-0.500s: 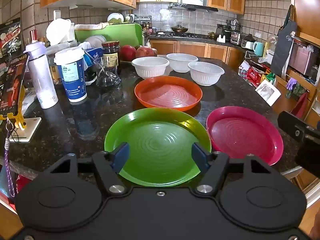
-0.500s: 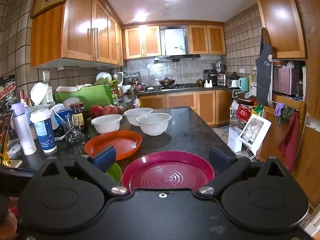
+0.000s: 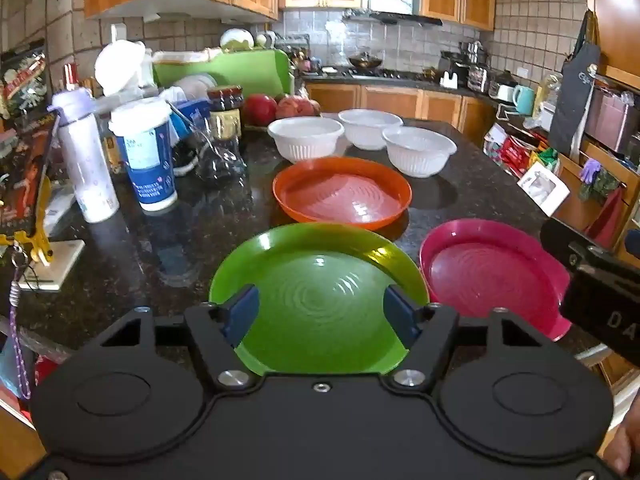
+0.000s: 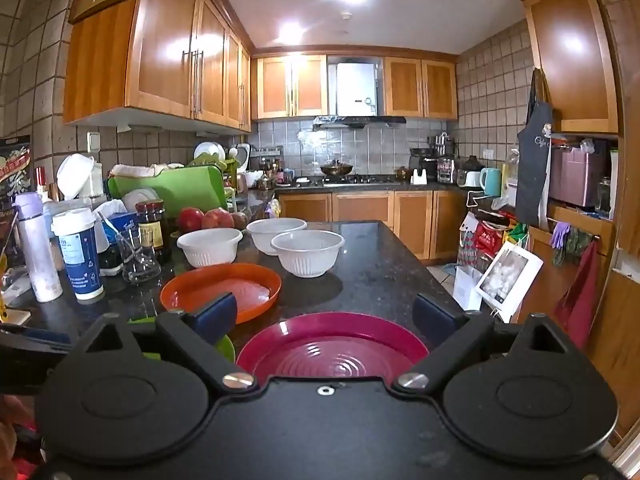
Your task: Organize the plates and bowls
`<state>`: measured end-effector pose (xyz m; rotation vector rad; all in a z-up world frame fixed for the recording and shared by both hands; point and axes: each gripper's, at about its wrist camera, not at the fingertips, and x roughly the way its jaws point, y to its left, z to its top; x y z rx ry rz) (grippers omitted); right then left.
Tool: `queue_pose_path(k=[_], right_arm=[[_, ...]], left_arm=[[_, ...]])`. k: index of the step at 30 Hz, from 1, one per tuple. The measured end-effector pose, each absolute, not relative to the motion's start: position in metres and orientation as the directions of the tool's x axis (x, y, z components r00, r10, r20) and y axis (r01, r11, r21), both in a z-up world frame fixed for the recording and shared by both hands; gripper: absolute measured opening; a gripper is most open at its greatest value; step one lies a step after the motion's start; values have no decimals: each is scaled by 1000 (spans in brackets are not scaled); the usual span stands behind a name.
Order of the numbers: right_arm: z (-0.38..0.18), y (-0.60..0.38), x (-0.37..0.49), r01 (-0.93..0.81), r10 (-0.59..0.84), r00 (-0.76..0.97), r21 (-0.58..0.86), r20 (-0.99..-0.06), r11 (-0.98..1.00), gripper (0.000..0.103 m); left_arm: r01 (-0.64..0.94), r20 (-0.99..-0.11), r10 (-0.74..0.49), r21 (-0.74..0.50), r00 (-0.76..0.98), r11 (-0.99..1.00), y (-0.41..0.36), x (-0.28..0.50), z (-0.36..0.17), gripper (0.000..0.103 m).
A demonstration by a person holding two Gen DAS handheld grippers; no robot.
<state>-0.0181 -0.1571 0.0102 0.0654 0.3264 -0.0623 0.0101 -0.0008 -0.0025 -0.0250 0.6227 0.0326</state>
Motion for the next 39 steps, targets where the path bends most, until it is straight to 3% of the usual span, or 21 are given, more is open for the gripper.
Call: queue_pose_path(k=[20, 39], right_arm=[[3, -164, -1, 26, 27, 881, 105, -471, 994, 92], [-4, -162, 8, 36, 3, 849, 64, -528, 997, 83]], left_arm=[[-66, -569, 48, -12, 821, 998, -1, 11, -4, 70], [-63, -585, 52, 2, 809, 998, -2, 15, -7, 70]])
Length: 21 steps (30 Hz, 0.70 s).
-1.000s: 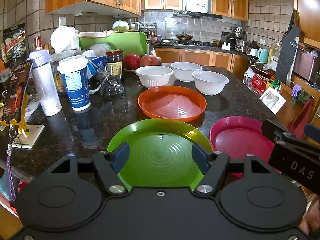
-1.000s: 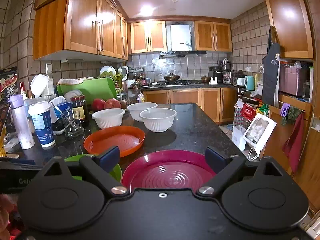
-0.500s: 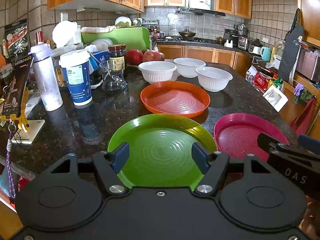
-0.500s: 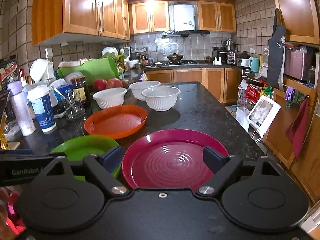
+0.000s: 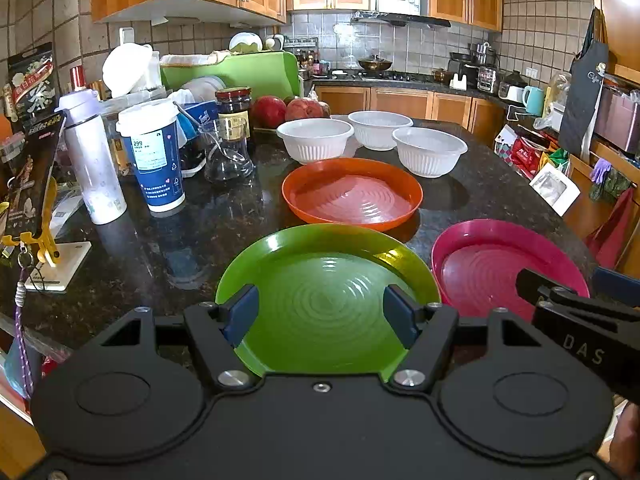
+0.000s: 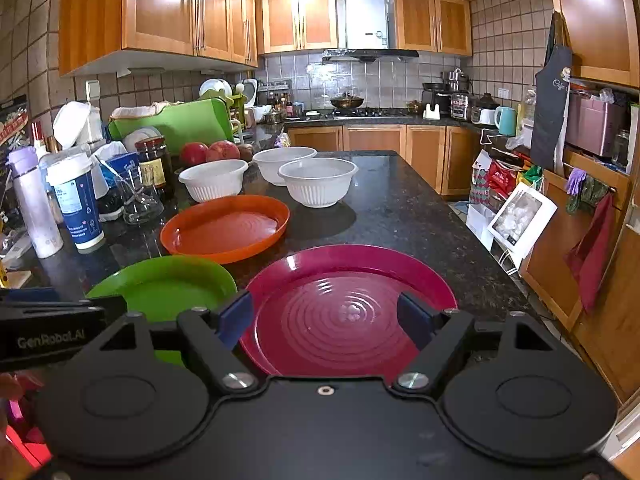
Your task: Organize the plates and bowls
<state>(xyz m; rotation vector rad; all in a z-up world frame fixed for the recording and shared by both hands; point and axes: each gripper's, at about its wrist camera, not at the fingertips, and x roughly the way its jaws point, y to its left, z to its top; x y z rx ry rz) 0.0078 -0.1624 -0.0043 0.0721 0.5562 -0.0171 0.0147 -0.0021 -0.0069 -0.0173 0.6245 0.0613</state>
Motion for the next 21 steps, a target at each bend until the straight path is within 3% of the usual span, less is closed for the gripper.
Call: queue_pose_path(k=[21], right_arm=[[-11, -158, 24, 56, -33, 819, 21, -573, 998, 82]], left_arm=[[-79, -591, 58, -9, 805, 997, -1, 18, -10, 68]])
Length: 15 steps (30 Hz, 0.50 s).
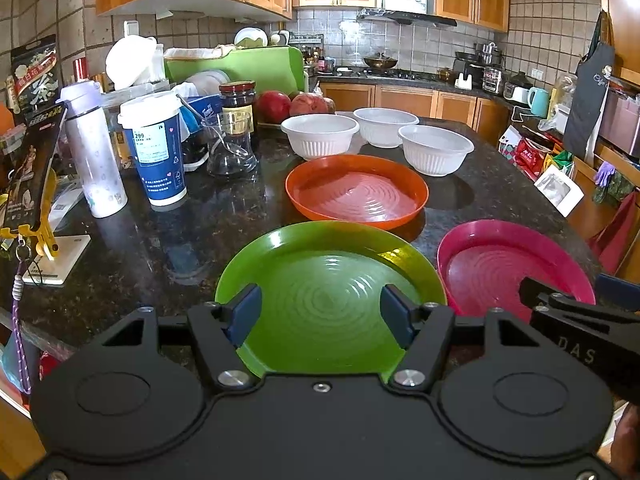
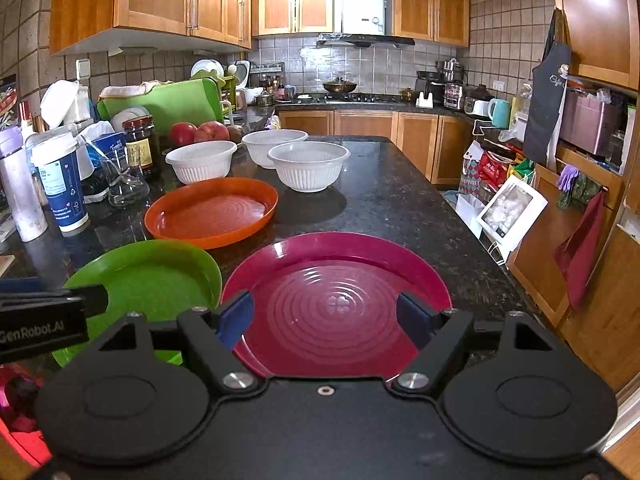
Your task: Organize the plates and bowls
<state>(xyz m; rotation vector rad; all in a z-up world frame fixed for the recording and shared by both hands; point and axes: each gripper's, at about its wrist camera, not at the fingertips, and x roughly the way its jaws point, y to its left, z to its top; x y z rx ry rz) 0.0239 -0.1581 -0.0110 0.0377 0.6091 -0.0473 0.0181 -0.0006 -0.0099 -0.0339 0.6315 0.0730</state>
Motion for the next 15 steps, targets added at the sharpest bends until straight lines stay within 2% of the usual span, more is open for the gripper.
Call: queue_pose_path(k=[15], right_arm=[[-13, -160, 26, 42, -19, 818, 27, -575, 999, 82]], left_arm=[[-90, -597, 68, -8, 799, 996, -2, 21, -11, 68]])
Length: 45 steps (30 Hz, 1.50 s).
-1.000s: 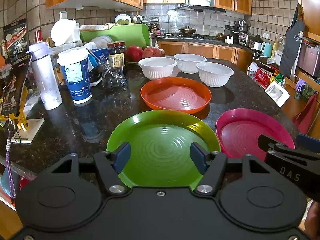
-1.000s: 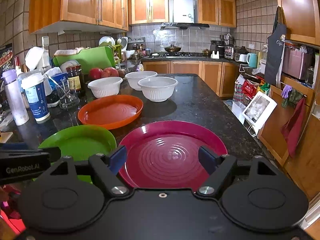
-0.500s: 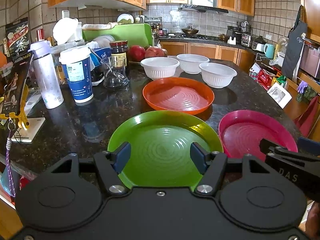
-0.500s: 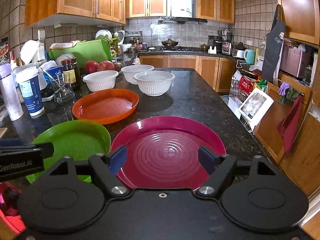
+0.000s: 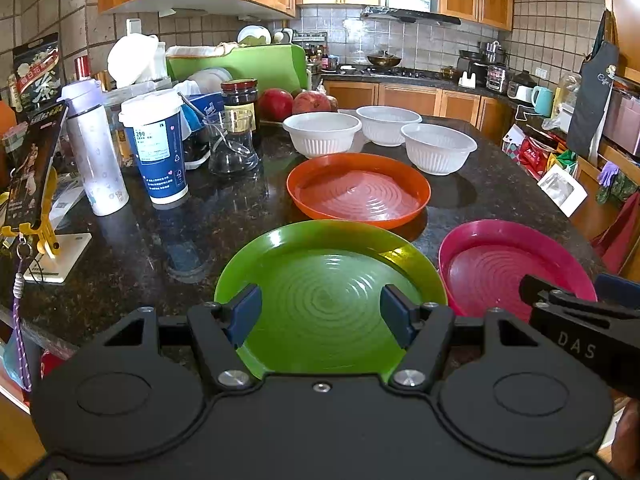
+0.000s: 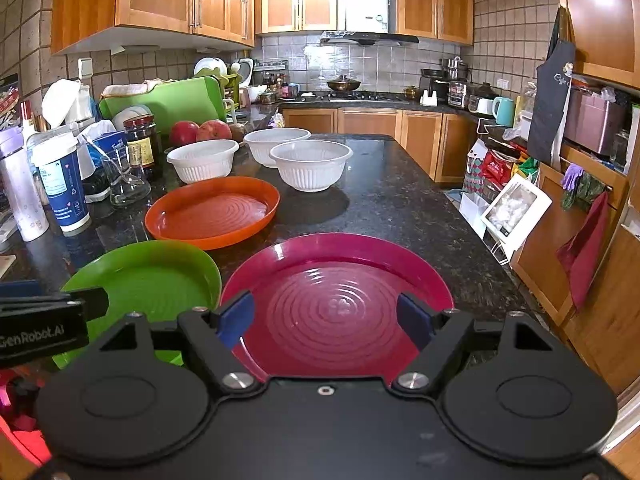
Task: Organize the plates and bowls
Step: 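Move both tools down to the rim of the green plate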
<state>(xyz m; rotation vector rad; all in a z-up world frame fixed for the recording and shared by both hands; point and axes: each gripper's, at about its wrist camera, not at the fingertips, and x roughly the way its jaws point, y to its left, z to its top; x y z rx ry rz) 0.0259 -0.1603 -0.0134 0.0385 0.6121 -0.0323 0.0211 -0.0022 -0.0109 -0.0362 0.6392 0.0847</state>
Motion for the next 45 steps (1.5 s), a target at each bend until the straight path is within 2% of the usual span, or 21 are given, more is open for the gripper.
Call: queue_pose_path(k=[16, 20, 23, 29, 35, 39, 41, 45], right_arm=[[-14, -163, 27, 32, -10, 820, 30, -573, 999, 82], [-12, -165, 26, 31, -7, 835, 33, -550, 999, 74], [-8, -167, 27, 12, 17, 844, 51, -537, 999, 74], [4, -173, 32, -106, 174, 820, 153, -545, 983, 72], [6, -179, 37, -248, 372, 717, 283, -589, 927, 66], [0, -180, 35, -295, 450, 669, 343, -592, 892, 64], [-4, -180, 33, -317, 484, 644, 369, -592, 874, 56], [-12, -172, 33, -328, 505, 612, 386, -609, 862, 54]], left_arm=[[-96, -605, 76, 0, 793, 995, -3, 23, -11, 67], [-100, -606, 83, 6, 791, 995, -3, 23, -10, 67], [-104, -609, 90, 12, 788, 994, -2, 23, -9, 67], [-124, -636, 106, 16, 764, 992, 10, 23, -6, 67], [-154, -707, 88, -30, 701, 988, 26, 17, -9, 66], [-197, -745, 106, -34, 659, 980, 35, 6, -17, 65], [-212, -757, 116, -30, 643, 977, 38, 0, -19, 64], [-204, -771, 120, -12, 625, 979, 43, -7, -21, 64]])
